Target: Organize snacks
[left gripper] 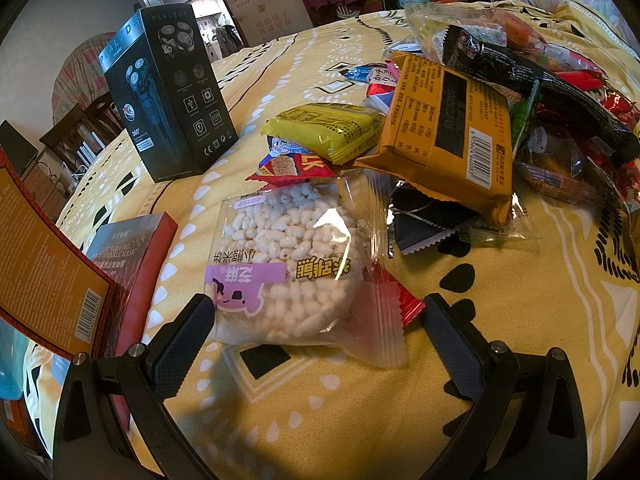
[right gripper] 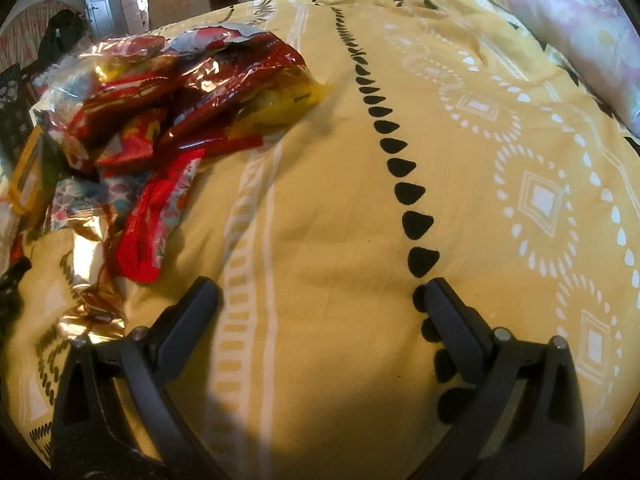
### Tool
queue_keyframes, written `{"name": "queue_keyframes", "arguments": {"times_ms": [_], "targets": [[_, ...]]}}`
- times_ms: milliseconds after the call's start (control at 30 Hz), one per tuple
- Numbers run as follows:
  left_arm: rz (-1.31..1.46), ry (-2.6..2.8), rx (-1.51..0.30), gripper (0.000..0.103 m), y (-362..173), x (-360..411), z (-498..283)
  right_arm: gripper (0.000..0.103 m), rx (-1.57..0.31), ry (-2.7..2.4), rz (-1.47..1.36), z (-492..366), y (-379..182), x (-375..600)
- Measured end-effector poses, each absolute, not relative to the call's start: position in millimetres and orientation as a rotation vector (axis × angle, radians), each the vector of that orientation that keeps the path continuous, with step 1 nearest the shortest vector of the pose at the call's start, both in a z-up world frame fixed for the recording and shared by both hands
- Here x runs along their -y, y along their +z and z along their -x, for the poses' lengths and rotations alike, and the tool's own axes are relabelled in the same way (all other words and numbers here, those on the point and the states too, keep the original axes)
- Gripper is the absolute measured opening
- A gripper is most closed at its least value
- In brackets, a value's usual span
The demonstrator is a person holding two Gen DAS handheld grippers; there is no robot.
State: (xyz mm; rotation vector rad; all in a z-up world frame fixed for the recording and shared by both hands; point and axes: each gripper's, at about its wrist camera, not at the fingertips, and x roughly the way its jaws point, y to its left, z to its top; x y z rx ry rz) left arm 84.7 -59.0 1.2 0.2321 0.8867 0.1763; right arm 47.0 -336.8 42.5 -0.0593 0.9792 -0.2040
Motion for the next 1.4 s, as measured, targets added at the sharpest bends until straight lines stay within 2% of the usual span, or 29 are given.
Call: {"name": "queue_keyframes", "arguments": {"times_ms": [967, 1133, 1400], "targets": [[-0.219, 0.210, -0.914, 0.103, 3, 61, -94, 0.103, -0.982, -0.209, 0.063, -44, 43, 335], [-0.053, 0.494, -1.049, 0.103, 15, 35, -92, 0.103, -0.982, -0.209, 0.063, -43, 43, 334], [-0.085, 0.526, -0.949, 0.103, 73, 44, -38, 0.103, -0.983, -0.209, 0.062, -44, 43, 335]]}}
